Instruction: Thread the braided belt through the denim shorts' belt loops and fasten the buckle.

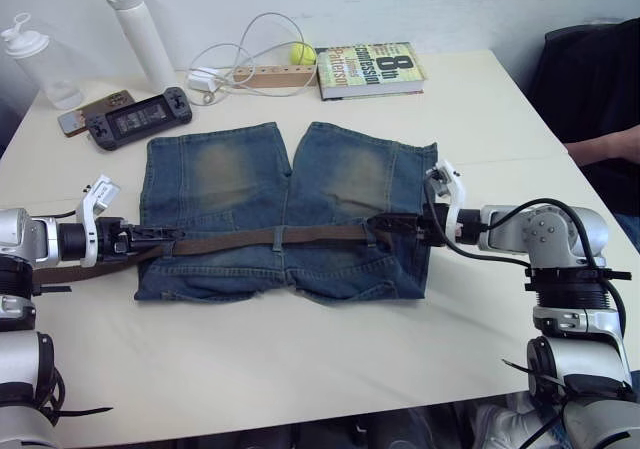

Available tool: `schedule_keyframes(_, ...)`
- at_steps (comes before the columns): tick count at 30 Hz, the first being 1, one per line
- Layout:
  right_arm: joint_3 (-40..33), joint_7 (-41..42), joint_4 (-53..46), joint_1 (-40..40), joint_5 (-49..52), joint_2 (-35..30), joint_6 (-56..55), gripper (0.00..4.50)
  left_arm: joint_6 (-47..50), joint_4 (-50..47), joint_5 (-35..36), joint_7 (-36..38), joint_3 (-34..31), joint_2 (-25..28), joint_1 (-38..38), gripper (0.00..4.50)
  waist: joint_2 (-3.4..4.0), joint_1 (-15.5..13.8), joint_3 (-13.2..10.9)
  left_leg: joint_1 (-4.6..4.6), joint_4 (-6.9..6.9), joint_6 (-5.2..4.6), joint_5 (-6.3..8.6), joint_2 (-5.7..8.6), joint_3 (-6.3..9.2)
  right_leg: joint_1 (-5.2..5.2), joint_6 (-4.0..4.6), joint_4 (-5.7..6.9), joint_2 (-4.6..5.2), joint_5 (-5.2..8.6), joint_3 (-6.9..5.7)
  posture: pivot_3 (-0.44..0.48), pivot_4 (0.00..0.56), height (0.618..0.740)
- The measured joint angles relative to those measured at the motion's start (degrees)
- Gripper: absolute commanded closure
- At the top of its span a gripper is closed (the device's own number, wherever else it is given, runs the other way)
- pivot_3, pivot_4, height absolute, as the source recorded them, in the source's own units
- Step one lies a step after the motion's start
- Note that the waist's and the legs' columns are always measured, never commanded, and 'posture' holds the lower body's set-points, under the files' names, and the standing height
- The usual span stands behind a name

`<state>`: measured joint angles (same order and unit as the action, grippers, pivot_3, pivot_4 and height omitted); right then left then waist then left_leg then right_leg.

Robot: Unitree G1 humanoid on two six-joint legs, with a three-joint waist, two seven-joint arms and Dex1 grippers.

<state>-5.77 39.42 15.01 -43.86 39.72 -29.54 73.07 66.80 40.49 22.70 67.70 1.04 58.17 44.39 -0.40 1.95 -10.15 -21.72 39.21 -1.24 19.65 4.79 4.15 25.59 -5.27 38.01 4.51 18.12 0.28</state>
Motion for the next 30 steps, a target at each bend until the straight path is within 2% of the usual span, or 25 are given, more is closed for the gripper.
schedule_keyframes(2,0.29,1.06,1.94,-0.59,-0.28,0.79,-1.35,0.0,1.09,-0.5,0.25,0.15,-0.27,0.52,-0.31,0.05,-0.01,0.33,0.0,0.0,0.01,0.0,0.0,-0.01,0.0,0.0,0.0,0.01,-0.01,0.0,-0.01,0.0,0.15,0.734)
schedule_keyframes(4,0.31,2.1,3.38,-1.04,-0.28,1.16,-1.75,0.53,2.49,-1.31,0.73,0.47,-0.66,0.71,-0.49,0.0,-0.01,0.54,0.01,0.0,0.01,0.0,0.0,-0.01,0.01,0.0,0.0,0.02,-0.01,0.0,-0.02,0.0,0.15,0.734)
schedule_keyframes(6,0.74,3.12,3.66,-1.13,-0.28,1.29,-1.68,1.23,2.96,-1.69,0.93,0.79,-0.7,1.02,-0.91,0.56,-0.01,0.75,0.01,0.0,0.01,0.0,0.0,-0.01,0.01,0.0,0.0,0.02,-0.01,0.0,-0.02,0.0,0.15,0.734)
schedule_keyframes(7,1.37,4.15,3.63,-1.12,-0.28,1.29,-1.72,1.82,3.27,-1.85,1.08,0.8,-0.93,1.17,-1.39,0.91,-0.01,0.91,0.01,0.0,0.01,0.0,0.0,-0.01,0.01,0.0,0.0,0.02,-0.01,0.0,-0.02,0.0,0.15,0.734)
schedule_keyframes(12,4.91,9.68,-0.19,-0.16,-0.42,-0.33,-3.83,4.17,3.56,-2.27,1.44,1.16,-1.1,1.53,-3.07,3.12,-0.01,1.09,0.01,0.0,0.01,0.0,0.0,0.0,0.01,0.0,0.0,0.01,0.0,0.0,-0.02,0.0,0.15,0.734)
schedule_keyframes(13,5.75,10.75,-1.45,0.01,-0.6,-0.99,-4.75,4.49,3.52,-2.6,1.51,1.36,-1.1,1.55,-3.25,3.55,-0.01,1.08,0.01,0.0,0.01,0.0,0.0,0.0,0.01,0.0,0.0,0.01,0.0,0.0,-0.02,0.0,0.15,0.734)
schedule_keyframes(15,7.5,13.32,-3.59,0.31,-1.87,-2.19,-8.04,4.5,2.97,-3.66,1.61,1.81,-1.19,1.56,-3.83,4.48,-0.02,1.06,0.01,0.0,0.01,-0.01,0.0,0.0,0.01,0.0,0.0,0.01,0.01,0.0,-0.02,0.0,0.15,0.734)
schedule_keyframes(20,10.54,18.05,-6.56,2.32,-6.23,-4.06,-18.29,4.5,-1.88,-6.1,2.04,2.6,-3.73,1.56,-7.31,4.48,-0.02,0.94,0.01,0.0,0.01,-0.01,0.01,0.0,0.01,0.0,0.0,-0.01,0.01,0.0,-0.03,0.0,0.15,0.734)
schedule_keyframes(23,11.97,20.69,-13.5,5.98,-9.67,-7.33,-27.21,4.5,-12.28,-13.92,3.99,4.23,-10.07,1.37,-15.41,4.48,-0.02,0.87,0.01,-0.01,-0.01,-0.01,0.01,-0.03,0.01,0.02,0.0,-0.08,0.01,0.0,-0.06,0.0,0.15,0.734)
schedule_keyframes(25,11.9,21.32,-17.18,8.54,-11.02,-8.51,-31.32,4.5,-15.95,-17.18,4.85,5.19,-12.72,1.36,-19.03,4.48,-0.02,0.72,0.01,-0.01,-0.01,-0.02,0.02,-0.03,0.01,0.0,0.0,-0.09,0.01,0.0,-0.06,0.0,0.15,0.734)
schedule_keyframes(28,12.13,20.8,-23.76,15.65,-16.77,-9.37,-43.76,4.5,-23.35,-25.54,6.26,6.23,-18.53,0.76,-27.69,4.48,-0.02,0.16,0.01,-0.01,-0.03,-0.03,0.03,-0.03,-0.02,-0.02,0.0,-0.15,0.01,0.0,-0.02,0.0,0.15,0.734)
schedule_keyframes(30,12.21,19.94,-26.11,21.01,-22.11,-10.34,-55.13,4.5,-28.27,-31.12,6.89,9.73,-21.4,0.88,-34.93,4.48,-0.02,-0.35,0.01,0.0,-0.03,-0.05,0.05,-0.03,-0.06,-0.02,0.0,-0.17,0.02,0.0,0.0,0.0,0.15,0.734)
